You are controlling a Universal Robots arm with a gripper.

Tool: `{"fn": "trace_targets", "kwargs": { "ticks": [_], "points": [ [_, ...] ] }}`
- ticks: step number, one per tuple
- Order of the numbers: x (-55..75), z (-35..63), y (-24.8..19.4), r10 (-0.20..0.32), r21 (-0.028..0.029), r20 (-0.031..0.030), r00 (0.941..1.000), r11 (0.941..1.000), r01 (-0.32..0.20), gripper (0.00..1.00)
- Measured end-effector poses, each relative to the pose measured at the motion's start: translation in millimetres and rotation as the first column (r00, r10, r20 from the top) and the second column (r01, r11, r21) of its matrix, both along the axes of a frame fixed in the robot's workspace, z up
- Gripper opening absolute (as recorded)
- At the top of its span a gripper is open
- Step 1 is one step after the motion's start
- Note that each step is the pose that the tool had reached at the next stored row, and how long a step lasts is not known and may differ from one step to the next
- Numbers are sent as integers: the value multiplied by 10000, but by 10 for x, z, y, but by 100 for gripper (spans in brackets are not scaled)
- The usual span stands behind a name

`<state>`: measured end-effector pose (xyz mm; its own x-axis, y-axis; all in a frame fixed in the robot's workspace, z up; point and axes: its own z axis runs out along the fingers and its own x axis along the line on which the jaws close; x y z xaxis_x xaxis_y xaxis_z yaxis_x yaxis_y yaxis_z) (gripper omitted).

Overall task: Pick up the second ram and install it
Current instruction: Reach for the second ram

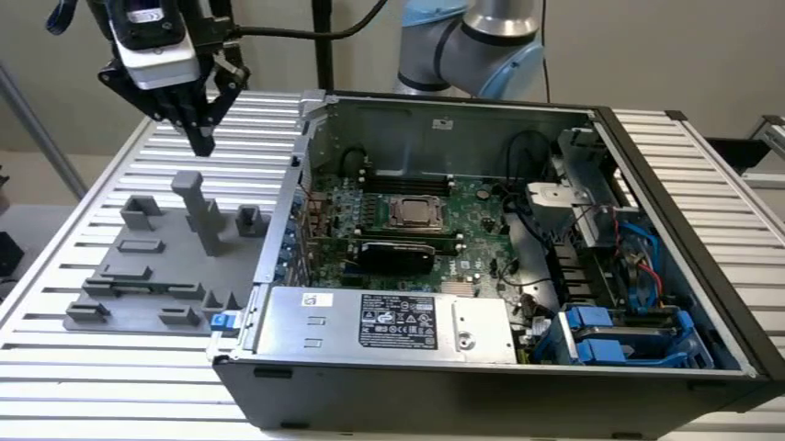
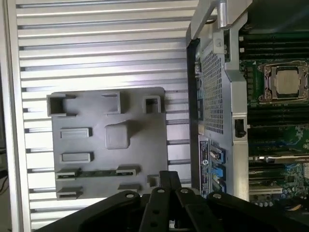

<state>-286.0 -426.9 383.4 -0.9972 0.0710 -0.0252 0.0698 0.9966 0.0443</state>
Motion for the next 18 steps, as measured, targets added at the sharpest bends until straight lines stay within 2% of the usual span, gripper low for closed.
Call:
{"fn": "trace_targets", "kwargs": {
  "ticks": [18],
  "points": [
    [-792,-228,-47,-1,-22,-8,10000,10000,1,0]
  ]
}}
